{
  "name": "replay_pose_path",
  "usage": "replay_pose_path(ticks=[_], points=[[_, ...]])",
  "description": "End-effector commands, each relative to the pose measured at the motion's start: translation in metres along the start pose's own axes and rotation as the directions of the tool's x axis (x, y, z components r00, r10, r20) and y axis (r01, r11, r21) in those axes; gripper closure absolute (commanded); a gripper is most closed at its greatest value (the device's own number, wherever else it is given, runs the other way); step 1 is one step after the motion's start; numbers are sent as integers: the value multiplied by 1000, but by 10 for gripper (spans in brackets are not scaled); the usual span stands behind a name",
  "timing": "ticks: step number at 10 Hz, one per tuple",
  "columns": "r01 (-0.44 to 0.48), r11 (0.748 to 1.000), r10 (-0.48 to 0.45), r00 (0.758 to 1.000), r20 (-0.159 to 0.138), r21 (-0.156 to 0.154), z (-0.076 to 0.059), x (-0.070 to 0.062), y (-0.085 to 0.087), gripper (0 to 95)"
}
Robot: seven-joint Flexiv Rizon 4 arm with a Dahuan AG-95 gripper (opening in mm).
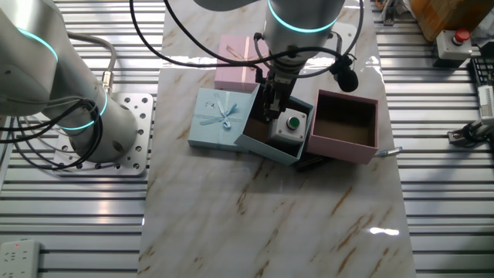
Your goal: Move an object from one box to another
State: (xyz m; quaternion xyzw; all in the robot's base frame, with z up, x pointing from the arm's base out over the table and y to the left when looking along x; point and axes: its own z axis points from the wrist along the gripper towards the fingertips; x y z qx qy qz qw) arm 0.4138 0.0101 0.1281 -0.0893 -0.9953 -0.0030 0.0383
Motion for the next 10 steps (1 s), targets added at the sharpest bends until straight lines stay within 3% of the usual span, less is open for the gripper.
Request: replay_pose_path(ticks=[1, 8, 10], points=[[-1, 1000, 1, 1000, -1, -3, 0, 0, 0, 570], [6, 1000, -6, 1000, -3, 0, 0, 0, 0, 570], [26, 1000, -26, 1000, -8, 13, 0, 0, 0, 570]])
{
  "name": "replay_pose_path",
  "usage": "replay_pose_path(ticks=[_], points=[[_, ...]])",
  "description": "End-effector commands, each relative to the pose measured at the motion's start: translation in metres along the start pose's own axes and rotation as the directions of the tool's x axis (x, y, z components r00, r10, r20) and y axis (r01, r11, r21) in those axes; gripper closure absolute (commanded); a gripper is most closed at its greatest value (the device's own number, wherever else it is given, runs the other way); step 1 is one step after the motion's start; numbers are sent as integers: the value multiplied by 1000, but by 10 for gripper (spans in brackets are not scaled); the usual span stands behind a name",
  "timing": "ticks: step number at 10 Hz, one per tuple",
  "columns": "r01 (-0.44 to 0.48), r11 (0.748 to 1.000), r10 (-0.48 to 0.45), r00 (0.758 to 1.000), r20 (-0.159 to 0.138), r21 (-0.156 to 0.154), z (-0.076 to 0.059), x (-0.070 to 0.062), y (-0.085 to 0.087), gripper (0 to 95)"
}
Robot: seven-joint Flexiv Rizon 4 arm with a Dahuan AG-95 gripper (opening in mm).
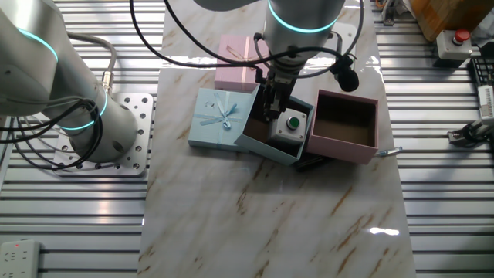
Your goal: Move an object from one box to another
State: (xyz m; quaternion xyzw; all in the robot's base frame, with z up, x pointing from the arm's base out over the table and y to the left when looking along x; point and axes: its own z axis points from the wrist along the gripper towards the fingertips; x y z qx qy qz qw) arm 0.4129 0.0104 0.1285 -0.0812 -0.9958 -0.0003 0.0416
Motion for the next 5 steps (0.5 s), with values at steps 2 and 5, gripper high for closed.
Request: replay_pose_path(ticks=[2, 5], points=[[29, 1000, -29, 1000, -2, 7, 0, -1, 0, 570], [42, 999, -42, 999, -4, 6, 0, -1, 0, 570]])
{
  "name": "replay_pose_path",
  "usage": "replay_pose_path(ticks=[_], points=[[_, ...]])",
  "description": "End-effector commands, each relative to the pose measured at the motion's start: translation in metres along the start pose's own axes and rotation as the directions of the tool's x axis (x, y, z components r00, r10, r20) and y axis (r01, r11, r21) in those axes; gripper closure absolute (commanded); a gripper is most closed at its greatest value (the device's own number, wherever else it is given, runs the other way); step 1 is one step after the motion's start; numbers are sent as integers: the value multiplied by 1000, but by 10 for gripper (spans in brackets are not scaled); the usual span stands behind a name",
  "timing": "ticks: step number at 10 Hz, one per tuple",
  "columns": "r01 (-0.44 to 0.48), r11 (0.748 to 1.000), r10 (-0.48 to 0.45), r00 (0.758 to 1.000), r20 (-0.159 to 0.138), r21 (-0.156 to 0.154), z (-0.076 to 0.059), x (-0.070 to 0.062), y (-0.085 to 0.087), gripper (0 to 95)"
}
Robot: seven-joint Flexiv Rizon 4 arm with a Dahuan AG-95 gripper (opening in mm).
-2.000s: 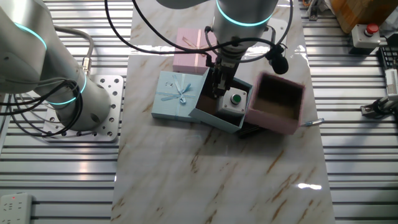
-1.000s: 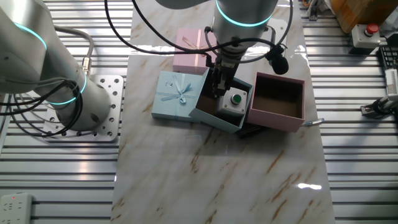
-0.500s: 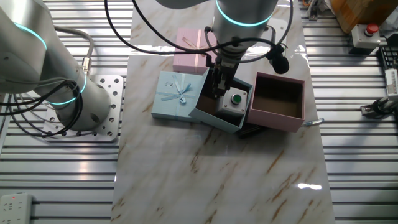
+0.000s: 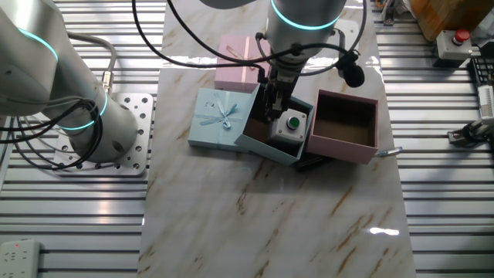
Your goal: Move an object from one box to another
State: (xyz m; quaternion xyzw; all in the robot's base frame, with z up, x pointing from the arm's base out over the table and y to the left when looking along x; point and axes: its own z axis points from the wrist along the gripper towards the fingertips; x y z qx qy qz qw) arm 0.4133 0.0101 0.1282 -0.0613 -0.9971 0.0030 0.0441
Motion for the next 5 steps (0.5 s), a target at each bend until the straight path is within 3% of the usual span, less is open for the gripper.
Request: replay_pose_path(ticks=[1, 5], points=[[15, 1000, -15, 1000, -5, -4, 0, 0, 0, 570], [83, 997, -83, 996, -25, 4, -1, 0, 1, 570]])
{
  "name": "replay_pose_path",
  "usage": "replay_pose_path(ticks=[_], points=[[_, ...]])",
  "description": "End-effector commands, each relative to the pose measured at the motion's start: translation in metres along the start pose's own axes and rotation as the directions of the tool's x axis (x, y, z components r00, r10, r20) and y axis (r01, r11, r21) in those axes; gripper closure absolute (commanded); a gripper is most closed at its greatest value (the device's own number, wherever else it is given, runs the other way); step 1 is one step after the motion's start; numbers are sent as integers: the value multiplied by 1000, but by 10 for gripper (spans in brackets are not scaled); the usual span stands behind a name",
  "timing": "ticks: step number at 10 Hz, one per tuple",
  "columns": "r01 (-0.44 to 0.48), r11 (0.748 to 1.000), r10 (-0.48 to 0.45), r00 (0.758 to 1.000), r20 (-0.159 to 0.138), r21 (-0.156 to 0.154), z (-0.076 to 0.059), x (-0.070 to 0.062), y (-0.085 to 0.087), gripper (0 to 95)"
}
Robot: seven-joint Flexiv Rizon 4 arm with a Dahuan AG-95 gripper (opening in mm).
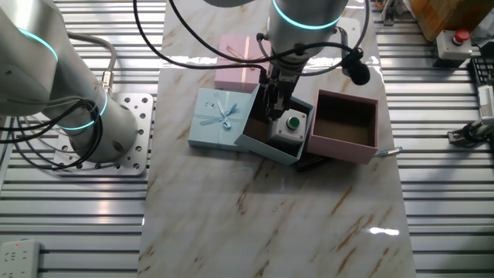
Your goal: Move an object from one box to another
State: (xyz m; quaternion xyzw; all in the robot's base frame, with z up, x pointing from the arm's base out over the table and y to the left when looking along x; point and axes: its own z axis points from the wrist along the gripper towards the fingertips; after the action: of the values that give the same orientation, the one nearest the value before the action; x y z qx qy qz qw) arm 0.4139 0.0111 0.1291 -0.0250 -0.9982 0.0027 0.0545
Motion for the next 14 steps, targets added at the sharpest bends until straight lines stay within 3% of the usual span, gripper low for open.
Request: replay_pose_path(ticks=[1, 5, 7, 8, 10, 12, 14], points=[[15, 1000, -15, 1000, -6, 1, 0, 0, 0, 570], [69, 998, -69, 997, -18, 12, -7, 3, 5, 570], [85, 996, -85, 996, 3, 35, -8, 2, 5, 570], [95, 994, -95, 995, 2, 53, -12, -3, 5, 570], [97, 994, -97, 995, -2, 53, -24, -24, 4, 570], [71, 997, -74, 996, 50, 42, -36, -41, 6, 570], [59, 998, -61, 996, 62, 36, -46, -60, 8, 570]])
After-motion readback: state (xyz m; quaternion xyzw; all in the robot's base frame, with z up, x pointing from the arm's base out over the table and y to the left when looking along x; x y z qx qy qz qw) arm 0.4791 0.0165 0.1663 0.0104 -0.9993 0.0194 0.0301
